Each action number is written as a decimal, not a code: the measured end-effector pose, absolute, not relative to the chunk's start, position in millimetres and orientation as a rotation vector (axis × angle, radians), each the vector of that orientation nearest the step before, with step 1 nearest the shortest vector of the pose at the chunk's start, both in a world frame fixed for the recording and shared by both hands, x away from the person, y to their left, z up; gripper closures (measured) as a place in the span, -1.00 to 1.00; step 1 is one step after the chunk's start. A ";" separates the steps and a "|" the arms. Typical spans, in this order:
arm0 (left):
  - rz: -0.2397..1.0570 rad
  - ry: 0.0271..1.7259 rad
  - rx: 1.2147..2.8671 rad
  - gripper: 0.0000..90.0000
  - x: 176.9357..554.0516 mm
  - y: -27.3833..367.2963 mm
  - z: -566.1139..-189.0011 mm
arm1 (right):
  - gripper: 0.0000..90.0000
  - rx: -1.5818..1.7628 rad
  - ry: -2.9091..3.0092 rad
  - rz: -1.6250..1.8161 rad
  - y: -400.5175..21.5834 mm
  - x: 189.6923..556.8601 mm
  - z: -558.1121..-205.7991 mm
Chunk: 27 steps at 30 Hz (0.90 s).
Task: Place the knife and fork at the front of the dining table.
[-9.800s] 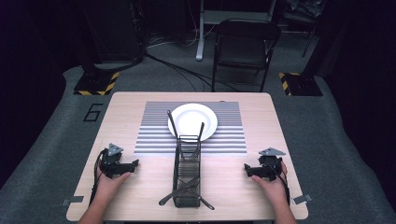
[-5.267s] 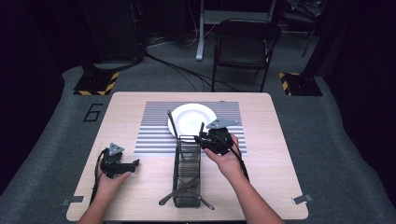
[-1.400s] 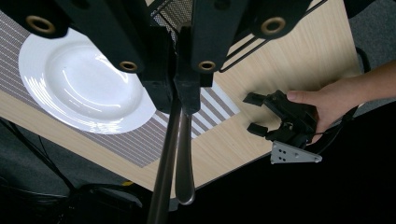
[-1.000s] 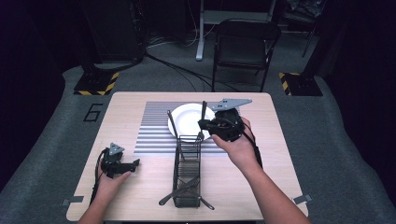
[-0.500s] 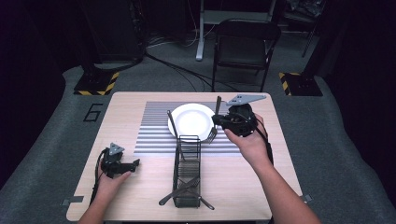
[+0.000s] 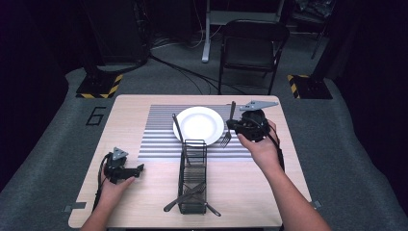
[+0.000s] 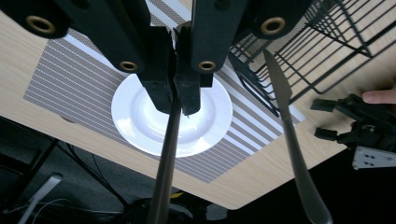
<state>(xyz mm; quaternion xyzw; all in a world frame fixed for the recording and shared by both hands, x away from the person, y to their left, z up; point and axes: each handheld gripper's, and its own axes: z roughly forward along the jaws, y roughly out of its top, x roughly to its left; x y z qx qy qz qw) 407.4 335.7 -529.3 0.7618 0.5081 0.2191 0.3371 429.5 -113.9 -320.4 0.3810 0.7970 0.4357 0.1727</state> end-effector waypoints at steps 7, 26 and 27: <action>0.571 1.324 1.986 -0.76 407.4 335.7 -529.3 | 0.94 1.108 2.252 1.200 -116.2 437.6 -343.2; 0.570 1.323 1.987 -0.76 407.5 335.8 -529.3 | 0.94 1.207 2.223 1.084 -121.4 457.7 -401.0; 0.571 1.323 1.986 -0.76 407.5 335.8 -529.3 | 0.94 1.208 2.224 1.079 -121.6 458.3 -402.8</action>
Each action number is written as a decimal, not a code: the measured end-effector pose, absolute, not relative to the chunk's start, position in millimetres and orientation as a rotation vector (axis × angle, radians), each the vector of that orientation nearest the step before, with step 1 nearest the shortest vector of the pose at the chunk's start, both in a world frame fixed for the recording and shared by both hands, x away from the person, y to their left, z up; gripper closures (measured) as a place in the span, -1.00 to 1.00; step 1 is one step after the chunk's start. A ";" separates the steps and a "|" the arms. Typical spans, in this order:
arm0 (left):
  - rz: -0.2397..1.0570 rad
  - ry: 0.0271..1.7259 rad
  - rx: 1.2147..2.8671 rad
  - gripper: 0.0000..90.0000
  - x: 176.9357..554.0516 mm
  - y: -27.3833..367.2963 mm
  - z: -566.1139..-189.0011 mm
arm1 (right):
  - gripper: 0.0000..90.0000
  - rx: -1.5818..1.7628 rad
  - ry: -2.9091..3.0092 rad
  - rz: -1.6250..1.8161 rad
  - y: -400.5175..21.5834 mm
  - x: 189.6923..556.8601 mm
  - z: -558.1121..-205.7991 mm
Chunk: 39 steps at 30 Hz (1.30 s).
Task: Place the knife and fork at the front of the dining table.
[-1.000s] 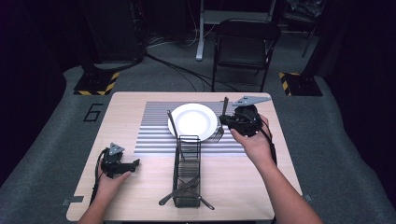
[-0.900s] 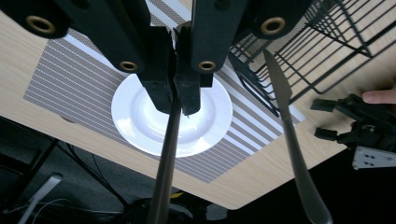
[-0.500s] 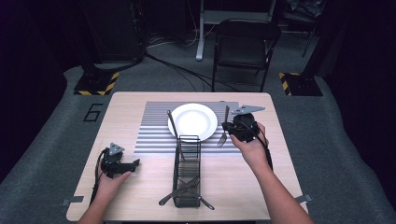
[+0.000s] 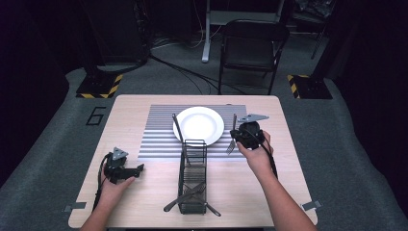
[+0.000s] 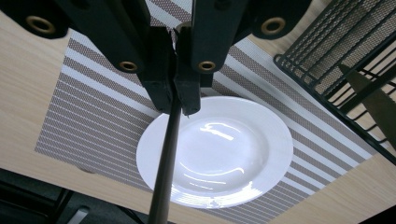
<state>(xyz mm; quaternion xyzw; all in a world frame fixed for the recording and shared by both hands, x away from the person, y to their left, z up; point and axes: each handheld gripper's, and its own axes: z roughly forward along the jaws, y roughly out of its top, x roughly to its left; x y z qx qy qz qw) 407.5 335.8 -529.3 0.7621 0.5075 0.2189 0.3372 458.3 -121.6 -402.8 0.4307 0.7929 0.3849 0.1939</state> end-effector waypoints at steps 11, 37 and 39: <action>0.571 1.325 1.985 -0.76 407.4 335.7 -529.3 | 0.94 1.244 2.212 1.046 -126.3 465.2 -420.0; 0.571 1.324 1.985 -0.76 407.4 335.8 -529.3 | 0.92 1.298 2.143 1.026 -124.1 474.2 -449.7; 0.570 1.323 1.986 -0.76 407.5 335.8 -529.3 | 0.92 1.312 2.123 1.030 -123.6 476.9 -451.6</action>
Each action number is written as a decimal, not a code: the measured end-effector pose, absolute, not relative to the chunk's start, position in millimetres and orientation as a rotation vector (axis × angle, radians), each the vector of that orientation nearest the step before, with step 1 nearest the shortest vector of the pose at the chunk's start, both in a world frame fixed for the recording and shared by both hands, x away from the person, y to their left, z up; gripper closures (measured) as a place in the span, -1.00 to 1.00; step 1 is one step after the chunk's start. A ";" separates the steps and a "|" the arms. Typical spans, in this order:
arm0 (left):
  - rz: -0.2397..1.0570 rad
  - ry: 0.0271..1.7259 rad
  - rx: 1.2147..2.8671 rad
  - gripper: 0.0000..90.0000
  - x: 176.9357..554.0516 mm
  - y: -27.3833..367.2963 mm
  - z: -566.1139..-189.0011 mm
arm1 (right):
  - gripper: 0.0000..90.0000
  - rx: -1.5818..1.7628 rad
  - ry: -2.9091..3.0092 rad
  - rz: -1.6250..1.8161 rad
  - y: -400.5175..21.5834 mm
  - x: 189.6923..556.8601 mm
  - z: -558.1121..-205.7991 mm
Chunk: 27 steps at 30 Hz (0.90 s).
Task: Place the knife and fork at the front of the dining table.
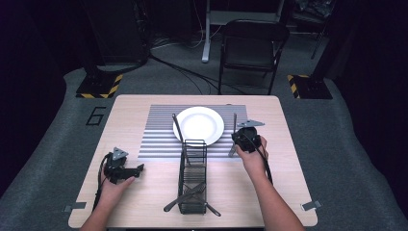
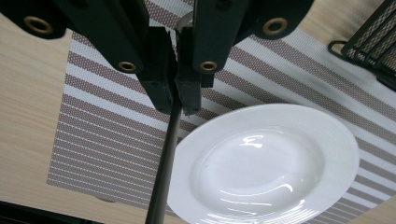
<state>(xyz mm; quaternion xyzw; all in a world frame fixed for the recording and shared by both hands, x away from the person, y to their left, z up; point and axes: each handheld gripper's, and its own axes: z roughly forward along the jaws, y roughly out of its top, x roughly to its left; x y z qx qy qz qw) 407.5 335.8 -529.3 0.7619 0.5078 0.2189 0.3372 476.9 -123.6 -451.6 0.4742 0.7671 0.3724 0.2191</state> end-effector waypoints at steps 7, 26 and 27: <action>0.571 1.323 1.987 -0.76 407.5 335.9 -529.3 | 0.91 1.385 2.082 1.040 -125.1 486.8 -457.1; 0.571 1.323 1.986 -0.76 407.5 335.8 -529.3 | 0.94 1.630 2.041 1.065 -127.8 517.2 -466.6; 0.571 1.323 1.987 -0.76 407.5 335.8 -529.3 | 0.94 1.636 2.040 1.066 -129.4 518.8 -467.1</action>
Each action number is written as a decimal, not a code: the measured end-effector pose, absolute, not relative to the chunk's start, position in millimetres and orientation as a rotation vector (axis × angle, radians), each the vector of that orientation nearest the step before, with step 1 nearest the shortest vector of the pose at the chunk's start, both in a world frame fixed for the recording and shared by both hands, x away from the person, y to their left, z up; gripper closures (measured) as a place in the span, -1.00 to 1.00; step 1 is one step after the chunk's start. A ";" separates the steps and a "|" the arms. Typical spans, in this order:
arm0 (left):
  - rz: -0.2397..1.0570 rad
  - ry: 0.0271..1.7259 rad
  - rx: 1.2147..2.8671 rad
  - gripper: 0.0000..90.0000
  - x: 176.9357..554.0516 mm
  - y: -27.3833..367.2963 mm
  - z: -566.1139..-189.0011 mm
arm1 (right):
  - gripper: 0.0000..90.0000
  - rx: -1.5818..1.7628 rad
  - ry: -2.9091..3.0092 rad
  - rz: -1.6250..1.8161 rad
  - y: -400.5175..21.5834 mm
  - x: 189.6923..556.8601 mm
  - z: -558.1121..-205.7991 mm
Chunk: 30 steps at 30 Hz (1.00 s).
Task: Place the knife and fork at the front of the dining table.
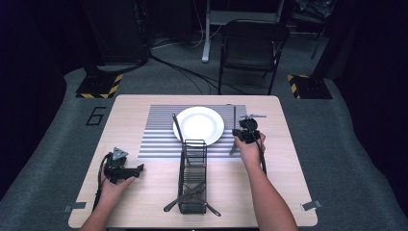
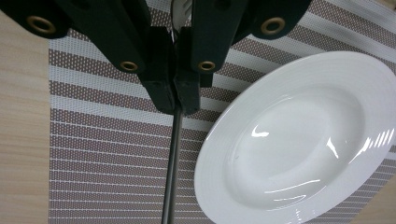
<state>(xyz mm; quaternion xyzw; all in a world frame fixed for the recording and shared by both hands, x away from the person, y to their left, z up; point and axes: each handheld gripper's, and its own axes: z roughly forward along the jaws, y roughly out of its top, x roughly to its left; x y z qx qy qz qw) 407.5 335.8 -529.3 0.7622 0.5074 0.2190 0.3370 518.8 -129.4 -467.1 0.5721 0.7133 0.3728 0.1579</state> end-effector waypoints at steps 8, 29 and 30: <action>0.568 1.320 1.989 -0.76 407.3 335.8 -529.3 | 0.95 1.761 2.010 1.107 -137.8 530.0 -475.8; 0.569 1.308 1.987 -0.75 406.5 335.3 -529.6 | 0.95 1.930 1.942 1.110 -138.3 546.0 -493.3; 0.568 1.308 1.988 -0.75 406.5 335.4 -529.5 | 0.95 1.929 1.944 1.109 -137.9 547.0 -493.4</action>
